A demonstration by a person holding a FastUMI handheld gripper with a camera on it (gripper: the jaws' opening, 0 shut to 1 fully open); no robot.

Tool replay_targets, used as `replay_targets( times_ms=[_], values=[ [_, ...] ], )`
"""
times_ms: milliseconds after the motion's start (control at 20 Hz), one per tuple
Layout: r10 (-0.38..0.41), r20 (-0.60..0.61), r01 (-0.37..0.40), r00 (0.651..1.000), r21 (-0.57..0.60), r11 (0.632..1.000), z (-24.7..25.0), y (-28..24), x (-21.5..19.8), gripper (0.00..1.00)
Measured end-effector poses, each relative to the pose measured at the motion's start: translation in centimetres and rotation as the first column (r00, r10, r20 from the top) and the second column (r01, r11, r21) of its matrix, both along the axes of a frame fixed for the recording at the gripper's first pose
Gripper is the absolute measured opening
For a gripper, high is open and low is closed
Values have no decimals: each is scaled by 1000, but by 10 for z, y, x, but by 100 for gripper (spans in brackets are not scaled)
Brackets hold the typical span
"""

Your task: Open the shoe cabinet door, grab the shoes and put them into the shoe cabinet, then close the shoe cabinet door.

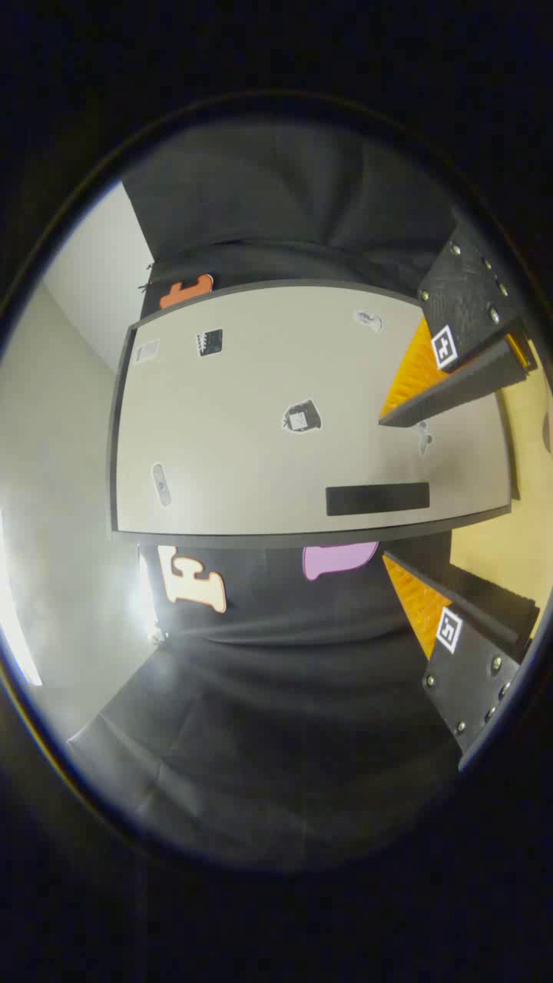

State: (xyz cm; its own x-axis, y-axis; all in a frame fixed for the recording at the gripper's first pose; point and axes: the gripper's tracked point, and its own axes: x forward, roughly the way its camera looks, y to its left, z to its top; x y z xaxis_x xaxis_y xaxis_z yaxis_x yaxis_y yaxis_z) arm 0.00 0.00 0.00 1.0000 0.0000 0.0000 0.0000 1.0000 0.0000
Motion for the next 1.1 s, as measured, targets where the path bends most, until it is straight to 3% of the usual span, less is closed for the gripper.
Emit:
replay_targets(
  times_ms=[700,1100],
  values=[
    [-2,4,2,1000,14,1000,-5,1,25,96],
    [9,-40,-8,999,25,1000,-26,8,79,92]
  ],
)
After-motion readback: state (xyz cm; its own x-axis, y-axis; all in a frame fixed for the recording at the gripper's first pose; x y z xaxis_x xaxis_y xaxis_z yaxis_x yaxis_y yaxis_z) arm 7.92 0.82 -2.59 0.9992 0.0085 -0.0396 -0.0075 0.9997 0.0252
